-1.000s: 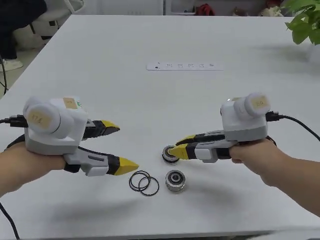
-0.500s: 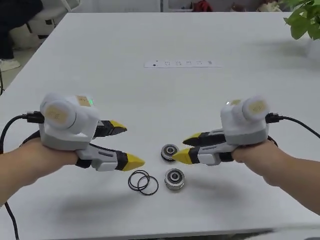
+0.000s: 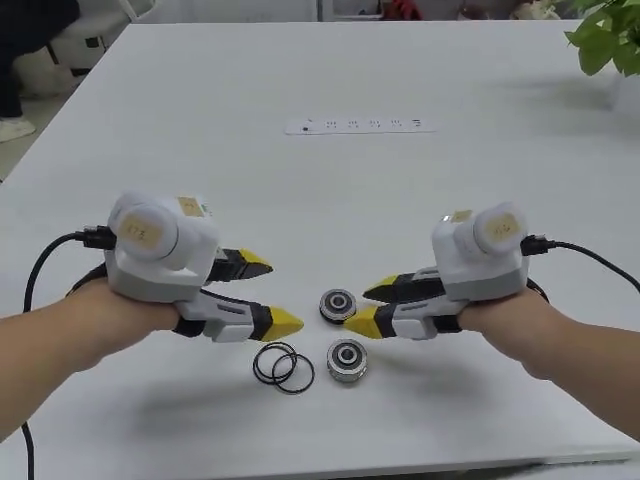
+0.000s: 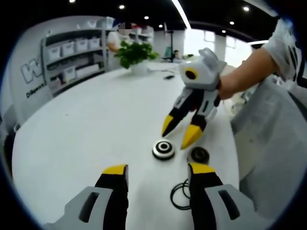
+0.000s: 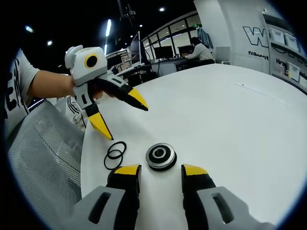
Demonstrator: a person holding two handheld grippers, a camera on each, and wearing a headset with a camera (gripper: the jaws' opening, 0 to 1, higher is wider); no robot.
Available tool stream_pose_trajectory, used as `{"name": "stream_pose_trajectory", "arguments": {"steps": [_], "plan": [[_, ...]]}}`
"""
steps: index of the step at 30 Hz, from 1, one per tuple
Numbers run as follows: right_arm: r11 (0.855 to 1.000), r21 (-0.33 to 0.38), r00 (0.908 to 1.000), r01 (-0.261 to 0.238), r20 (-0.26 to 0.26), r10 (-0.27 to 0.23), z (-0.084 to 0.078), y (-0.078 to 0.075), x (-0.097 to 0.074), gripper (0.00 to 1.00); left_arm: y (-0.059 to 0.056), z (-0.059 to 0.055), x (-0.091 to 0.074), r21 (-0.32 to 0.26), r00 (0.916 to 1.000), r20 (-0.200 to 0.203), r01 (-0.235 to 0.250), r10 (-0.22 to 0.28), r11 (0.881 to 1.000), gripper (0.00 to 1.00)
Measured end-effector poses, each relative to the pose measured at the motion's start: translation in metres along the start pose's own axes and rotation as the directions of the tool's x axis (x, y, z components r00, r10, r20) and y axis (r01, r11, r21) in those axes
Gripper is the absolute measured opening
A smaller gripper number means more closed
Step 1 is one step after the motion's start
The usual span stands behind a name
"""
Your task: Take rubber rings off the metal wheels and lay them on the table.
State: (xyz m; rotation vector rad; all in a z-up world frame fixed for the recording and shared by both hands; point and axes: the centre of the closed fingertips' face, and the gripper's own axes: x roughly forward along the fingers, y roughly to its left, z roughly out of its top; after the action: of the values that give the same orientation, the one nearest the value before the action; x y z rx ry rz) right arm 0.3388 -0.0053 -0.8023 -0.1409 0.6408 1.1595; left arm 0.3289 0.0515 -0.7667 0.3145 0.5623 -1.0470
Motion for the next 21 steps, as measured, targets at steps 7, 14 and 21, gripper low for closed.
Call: {"name": "stream_pose_trajectory", "arguments": {"steps": [7, 14, 21], "plan": [[1.0, 0.001, 1.0, -0.008, -0.001, 0.008, -0.002, 0.001, 0.005, 0.27, -0.003, 0.0, 0.011, -0.009, 0.9998, -0.004, 0.019, -0.019, 1.0, 0.46], [1.0, -0.001, 1.0, -0.005, 0.003, 0.005, -0.003, 0.001, 0.008, 0.24, -0.002, 0.001, 0.023, -0.027, 0.9994, 0.005, 0.034, -0.034, 0.999, 0.41], [1.0, -0.004, 0.9998, 0.008, 0.016, -0.008, -0.002, -0.001, 0.009, 0.21, -0.003, 0.006, 0.031, -0.069, 0.9987, 0.031, 0.041, -0.039, 0.997, 0.37]]}}
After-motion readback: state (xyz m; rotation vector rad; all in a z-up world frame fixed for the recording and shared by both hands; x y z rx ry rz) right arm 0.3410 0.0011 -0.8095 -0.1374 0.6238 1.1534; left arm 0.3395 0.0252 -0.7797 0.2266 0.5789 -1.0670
